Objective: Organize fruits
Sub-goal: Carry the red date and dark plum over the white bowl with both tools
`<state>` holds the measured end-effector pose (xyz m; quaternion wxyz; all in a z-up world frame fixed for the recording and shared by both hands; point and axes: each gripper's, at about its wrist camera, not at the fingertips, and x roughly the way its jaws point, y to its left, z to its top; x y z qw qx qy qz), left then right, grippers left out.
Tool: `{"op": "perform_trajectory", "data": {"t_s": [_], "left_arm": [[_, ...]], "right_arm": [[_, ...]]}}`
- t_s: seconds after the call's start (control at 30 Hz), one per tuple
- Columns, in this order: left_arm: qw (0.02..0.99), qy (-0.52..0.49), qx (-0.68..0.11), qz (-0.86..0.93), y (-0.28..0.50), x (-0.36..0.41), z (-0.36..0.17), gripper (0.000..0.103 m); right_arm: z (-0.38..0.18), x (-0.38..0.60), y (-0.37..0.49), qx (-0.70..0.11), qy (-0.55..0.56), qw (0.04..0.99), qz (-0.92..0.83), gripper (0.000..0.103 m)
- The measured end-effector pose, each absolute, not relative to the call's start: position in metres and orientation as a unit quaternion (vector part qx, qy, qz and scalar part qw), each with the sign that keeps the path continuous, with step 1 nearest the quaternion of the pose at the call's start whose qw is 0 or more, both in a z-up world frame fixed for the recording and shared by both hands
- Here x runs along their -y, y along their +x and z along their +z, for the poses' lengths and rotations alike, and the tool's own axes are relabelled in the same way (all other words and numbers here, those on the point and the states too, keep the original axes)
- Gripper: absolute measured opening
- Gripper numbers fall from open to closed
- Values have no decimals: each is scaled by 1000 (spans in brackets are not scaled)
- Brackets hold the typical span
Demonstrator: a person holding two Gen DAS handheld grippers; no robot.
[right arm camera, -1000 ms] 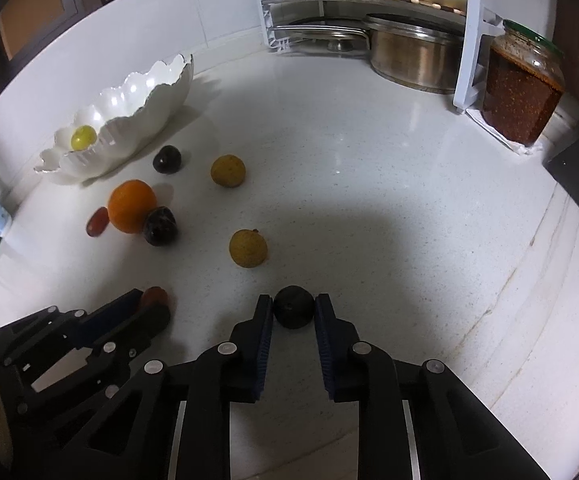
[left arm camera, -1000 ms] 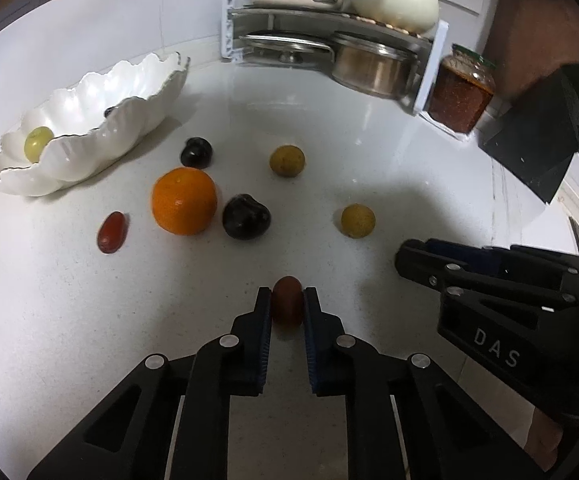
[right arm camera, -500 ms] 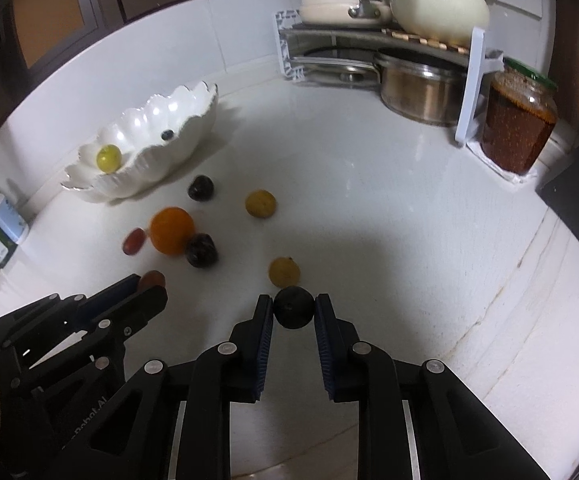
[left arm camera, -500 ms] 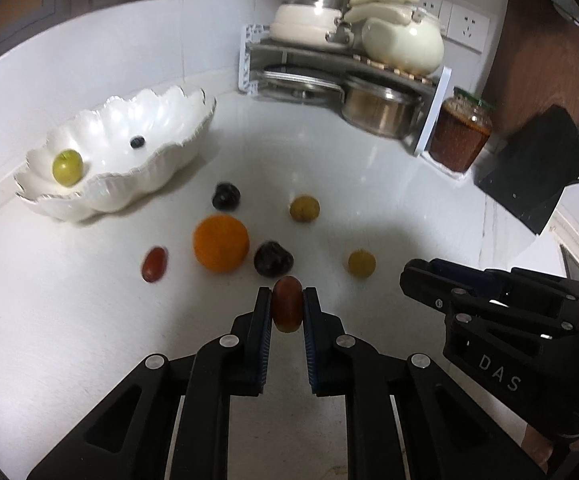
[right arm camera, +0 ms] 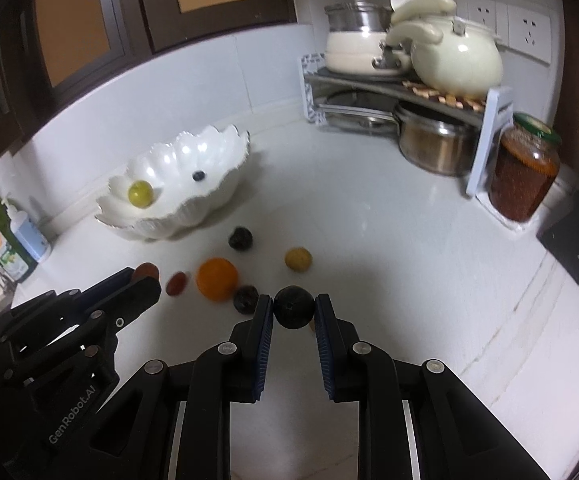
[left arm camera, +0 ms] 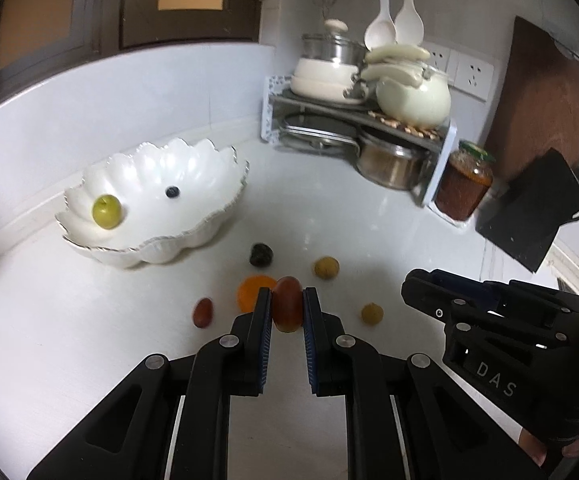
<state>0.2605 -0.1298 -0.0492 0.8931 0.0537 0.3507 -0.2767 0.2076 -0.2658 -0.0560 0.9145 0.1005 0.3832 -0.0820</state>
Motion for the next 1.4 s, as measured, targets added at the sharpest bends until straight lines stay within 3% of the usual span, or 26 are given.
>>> {"op": "perform_trajectory", "data": {"t_s": [1.03, 1.4], "left_arm": [[945, 23, -255, -204, 308, 51, 25, 16], [945, 14, -255, -205, 348, 38, 31, 16]], "right_arm": [[25, 195, 287, -296, 67, 953, -8, 23], [25, 183, 335, -306, 75, 949, 9, 23]]}}
